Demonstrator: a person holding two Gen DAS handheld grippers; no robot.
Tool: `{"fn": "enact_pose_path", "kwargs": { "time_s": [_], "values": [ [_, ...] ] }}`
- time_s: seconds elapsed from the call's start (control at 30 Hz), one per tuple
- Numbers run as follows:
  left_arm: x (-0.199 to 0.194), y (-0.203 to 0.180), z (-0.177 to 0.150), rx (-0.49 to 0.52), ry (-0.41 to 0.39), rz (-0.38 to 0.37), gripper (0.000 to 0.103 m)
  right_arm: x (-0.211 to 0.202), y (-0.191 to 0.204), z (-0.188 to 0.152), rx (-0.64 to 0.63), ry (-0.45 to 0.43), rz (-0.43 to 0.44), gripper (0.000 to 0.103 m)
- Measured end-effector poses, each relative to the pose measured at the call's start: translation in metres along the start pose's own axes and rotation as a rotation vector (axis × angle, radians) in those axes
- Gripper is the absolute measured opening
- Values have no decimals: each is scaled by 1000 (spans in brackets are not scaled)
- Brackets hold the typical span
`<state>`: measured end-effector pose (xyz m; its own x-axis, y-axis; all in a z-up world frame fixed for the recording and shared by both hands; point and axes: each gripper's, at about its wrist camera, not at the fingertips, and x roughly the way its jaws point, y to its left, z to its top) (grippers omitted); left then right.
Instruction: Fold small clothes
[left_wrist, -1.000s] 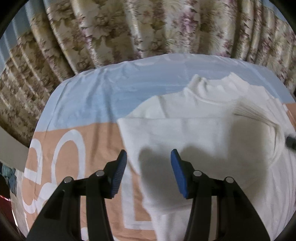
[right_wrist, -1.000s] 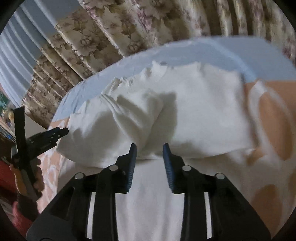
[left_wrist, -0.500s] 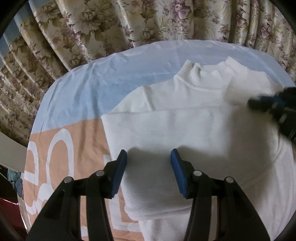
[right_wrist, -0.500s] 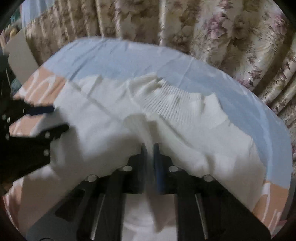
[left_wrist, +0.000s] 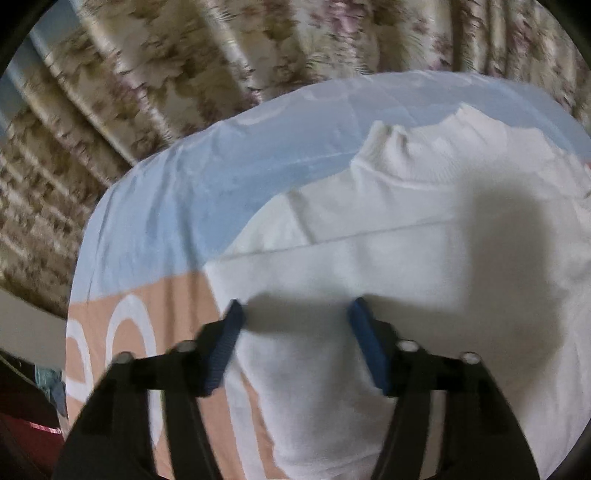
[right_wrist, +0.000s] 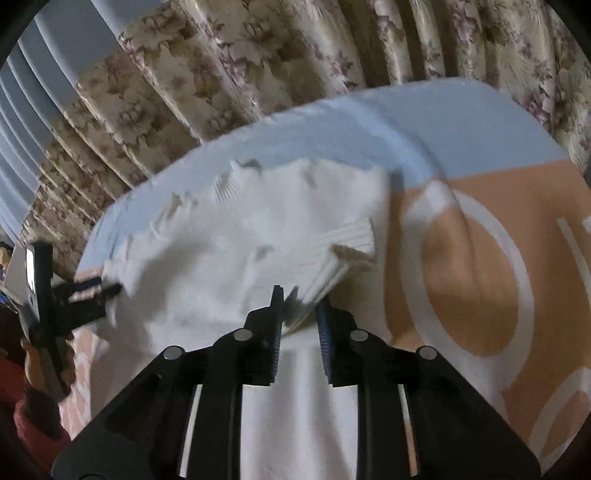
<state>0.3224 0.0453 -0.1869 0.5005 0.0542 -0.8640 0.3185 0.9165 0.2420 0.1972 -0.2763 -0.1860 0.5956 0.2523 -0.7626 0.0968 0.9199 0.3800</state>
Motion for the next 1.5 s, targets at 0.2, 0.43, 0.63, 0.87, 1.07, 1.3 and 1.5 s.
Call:
{"fn": "enact_pose_path", "kwargs": {
  "time_s": [0.2,0.43,0.63,0.87,1.07,1.3,1.5],
  "values": [
    [-1,-6,4,38,-21,7,8,-17,-11,7,56,-39,17,54],
    [-23,21,-2,-127,-103,-46,7,1,19,30,-127,-3,-42,8],
    [-31,50,9,-241,-176,-53,7,-6,42,46,-238,-118,-81,8],
    [14,25,13,-137,-67,0,14,31,31,65,-223,-76,-146,8],
    [-18,49,-11,-193,-133,31,77,26,16,56,-185,-58,-123,15],
    [-29,57,-44,-205,-112,-17,77,40,24,49,-205,7,-126,17],
    [-26,46,-42,-171,-92,-50,77,13,34,43,-247,-58,-133,7]
  ]
}}
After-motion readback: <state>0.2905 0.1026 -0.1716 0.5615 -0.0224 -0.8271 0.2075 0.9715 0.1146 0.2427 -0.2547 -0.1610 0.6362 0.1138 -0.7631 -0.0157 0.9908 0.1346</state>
